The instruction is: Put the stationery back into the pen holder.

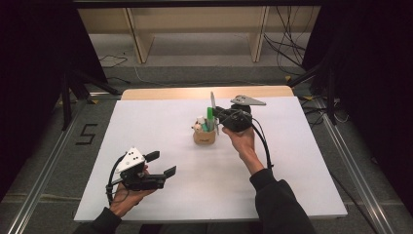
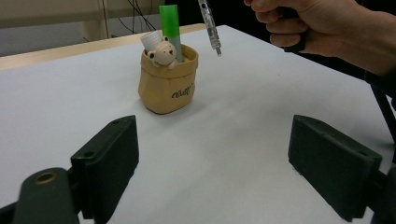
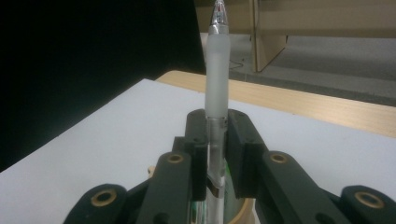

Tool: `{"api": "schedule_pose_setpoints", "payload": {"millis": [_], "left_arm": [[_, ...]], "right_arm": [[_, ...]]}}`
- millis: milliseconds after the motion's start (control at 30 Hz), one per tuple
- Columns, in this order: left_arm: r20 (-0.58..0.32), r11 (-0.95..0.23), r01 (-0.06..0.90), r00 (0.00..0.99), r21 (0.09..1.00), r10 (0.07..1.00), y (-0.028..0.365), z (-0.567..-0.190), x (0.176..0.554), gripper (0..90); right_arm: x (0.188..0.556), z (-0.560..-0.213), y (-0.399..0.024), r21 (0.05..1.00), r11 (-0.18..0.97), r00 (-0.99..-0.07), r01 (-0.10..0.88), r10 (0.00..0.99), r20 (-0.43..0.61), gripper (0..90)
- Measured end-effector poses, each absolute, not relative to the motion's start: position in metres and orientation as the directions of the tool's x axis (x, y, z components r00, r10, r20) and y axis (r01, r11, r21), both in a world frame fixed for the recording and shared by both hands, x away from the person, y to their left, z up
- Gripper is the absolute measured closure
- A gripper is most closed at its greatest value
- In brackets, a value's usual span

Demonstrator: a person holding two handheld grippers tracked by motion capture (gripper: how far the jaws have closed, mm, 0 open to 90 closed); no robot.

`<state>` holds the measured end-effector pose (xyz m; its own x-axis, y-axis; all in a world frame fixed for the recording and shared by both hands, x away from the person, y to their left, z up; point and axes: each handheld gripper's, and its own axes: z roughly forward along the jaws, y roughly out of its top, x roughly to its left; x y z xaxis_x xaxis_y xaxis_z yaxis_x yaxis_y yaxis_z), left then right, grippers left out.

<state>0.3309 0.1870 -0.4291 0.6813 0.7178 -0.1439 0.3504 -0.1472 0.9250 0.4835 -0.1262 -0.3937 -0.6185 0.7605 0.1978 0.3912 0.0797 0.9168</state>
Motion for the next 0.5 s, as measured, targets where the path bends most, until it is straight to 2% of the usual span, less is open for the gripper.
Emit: {"api": "schedule_pose_setpoints", "payload": {"millis": [500], "left_arm": [[-0.143,-0.148,0.351,0.681,0.925,0.718,0.187,-0.429,0.331,15.7]], "right_arm": [[0.497,-0.392,-0.111,0.915,0.088,-0.615,0.394,0.765,0.191,79.9]]}}
